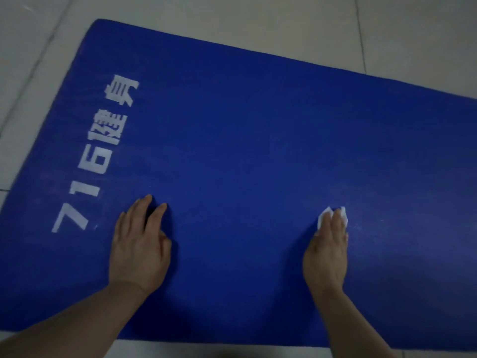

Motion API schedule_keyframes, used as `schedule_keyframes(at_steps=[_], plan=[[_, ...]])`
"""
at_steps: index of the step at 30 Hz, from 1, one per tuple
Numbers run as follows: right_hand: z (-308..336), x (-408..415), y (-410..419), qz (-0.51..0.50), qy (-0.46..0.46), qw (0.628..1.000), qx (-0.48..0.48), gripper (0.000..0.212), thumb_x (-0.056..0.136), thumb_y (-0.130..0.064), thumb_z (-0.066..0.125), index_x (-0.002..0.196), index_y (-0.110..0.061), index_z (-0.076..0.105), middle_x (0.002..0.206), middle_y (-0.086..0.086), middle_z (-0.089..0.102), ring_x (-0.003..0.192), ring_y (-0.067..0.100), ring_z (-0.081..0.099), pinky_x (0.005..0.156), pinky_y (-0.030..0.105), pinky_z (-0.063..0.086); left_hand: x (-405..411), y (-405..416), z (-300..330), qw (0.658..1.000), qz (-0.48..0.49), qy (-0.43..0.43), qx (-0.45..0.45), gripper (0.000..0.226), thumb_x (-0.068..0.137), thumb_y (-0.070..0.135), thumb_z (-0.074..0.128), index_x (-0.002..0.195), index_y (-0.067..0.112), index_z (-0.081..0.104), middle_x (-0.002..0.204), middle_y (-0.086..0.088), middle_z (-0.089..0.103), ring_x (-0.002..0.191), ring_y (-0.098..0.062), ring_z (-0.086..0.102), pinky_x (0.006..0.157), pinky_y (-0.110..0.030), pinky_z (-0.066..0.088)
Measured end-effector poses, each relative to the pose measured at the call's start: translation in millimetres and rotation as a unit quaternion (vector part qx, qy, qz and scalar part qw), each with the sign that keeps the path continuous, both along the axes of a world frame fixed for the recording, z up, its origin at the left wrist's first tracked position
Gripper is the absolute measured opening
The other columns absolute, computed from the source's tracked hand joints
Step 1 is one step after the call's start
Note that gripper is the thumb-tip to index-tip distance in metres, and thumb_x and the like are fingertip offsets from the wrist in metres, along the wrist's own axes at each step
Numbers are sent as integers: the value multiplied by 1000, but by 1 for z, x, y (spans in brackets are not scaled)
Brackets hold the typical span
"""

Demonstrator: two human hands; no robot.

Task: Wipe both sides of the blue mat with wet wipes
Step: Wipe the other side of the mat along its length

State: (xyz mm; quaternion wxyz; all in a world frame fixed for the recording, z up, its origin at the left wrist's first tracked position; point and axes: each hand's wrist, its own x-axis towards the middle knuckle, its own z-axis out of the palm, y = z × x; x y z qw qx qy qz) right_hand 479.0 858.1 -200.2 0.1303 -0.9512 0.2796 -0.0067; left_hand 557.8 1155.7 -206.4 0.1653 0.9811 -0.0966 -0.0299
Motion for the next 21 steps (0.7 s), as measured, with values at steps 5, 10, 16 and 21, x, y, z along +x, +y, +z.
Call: schedule_keyframes(at_steps=[5,10,16,21], plan=[[2,3,85,120,-9,992,32,57,94,-9,15,145,11,1,153,32,-2,143,43,-1,118,45,7,-1,-2,2,1000,13,18,18,55,84,24,34,131,2,50,144,-23,40,133,-40,32,113,-54,22],[6,19,58,81,-31,994,66,52,98,-13,22,150,-13,19,157,1,16,143,21,19,117,25,8,0,-4,3,999,20,17,25,57,83,25,32,130,1,52,144,-23,40,133,-41,34,112,-56,25],[9,39,-14,-95,-8,995,15,57,95,2,31,149,-2,15,158,13,4,146,28,2,119,38,8,0,-5,5,999,18,15,32,61,84,30,26,129,0,52,143,-23,40,132,-42,34,111,-57,24],[0,20,63,179,-41,980,78,57,94,-5,21,148,5,5,156,23,-2,145,34,-3,119,40,4,0,-6,6,999,16,20,35,61,84,30,25,129,-1,53,142,-23,40,130,-44,36,109,-60,26]])
